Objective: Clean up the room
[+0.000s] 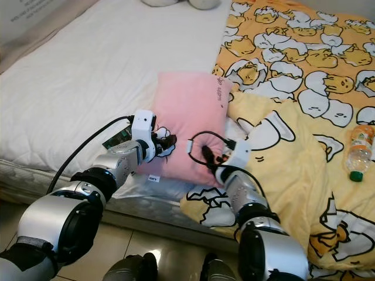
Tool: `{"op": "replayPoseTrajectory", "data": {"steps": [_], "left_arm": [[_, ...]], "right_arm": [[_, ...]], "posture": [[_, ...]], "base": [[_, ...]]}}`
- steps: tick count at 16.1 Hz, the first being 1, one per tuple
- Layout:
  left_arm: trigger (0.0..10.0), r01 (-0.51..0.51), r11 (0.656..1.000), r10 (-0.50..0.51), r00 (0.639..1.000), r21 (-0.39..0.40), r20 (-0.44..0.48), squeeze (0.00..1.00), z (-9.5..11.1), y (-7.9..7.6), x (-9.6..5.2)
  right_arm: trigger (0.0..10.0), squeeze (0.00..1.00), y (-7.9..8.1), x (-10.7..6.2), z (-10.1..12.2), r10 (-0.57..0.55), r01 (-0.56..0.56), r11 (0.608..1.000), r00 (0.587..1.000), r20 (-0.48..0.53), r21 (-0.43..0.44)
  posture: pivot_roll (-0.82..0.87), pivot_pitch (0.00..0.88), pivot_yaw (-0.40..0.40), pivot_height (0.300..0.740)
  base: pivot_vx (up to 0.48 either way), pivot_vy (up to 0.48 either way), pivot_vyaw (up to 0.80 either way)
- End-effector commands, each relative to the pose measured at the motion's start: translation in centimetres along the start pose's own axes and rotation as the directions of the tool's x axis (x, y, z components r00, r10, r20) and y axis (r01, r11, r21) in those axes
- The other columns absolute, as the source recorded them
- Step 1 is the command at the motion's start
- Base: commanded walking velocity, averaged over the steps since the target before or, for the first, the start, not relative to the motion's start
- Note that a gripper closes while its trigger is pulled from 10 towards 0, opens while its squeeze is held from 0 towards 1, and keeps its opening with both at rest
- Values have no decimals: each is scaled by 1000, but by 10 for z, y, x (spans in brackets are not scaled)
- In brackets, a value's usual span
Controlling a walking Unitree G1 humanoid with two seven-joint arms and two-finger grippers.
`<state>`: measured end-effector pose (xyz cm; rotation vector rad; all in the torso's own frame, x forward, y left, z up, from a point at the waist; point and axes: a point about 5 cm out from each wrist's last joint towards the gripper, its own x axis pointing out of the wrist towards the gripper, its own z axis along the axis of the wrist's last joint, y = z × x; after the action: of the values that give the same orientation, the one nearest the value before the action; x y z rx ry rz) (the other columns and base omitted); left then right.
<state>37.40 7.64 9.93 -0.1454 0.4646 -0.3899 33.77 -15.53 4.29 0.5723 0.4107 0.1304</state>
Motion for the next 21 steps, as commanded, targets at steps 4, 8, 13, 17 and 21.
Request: {"op": "replayPoseTrajectory", "data": {"steps": [4, 8, 13, 17, 21], "left_arm": [[0, -3, 1000, 3, 999, -1, -54, 0, -25, 4, -3], [0, 53, 997, -50, 997, 59, -58, 0, -32, -5, -1], [0, 88, 996, -87, 996, 30, -15, 0, -22, -14, 1], [0, 178, 981, -187, 973, 74, 138, 0, 21, -31, 4], [0, 115, 967, -221, 821, 227, 527, 0, 137, -42, -19]], "right_arm": [[0, 0, -15, -6, 4, -22, 23, 999, 999, 29, -29], [0, 0, -22, -13, -8, -8, 9, 999, 1000, 9, -36], [0, 0, -17, -10, -7, -3, 4, 1000, 999, 34, -11], [0, 0, -13, -5, 34, -34, 53, 993, 984, 175, -103], [0, 0, 14, -5, 123, 44, 101, 944, 905, 423, -315]], "posture": [[-4, 169, 8, 740], [1, 150, 11, 740], [-6, 86, 17, 740], [3, 0, 19, 740], [-6, 0, 49, 740]], "base": [[0, 0, 0], [0, 0, 0], [0, 0, 0], [0, 0, 0], [0, 0, 0]]}}
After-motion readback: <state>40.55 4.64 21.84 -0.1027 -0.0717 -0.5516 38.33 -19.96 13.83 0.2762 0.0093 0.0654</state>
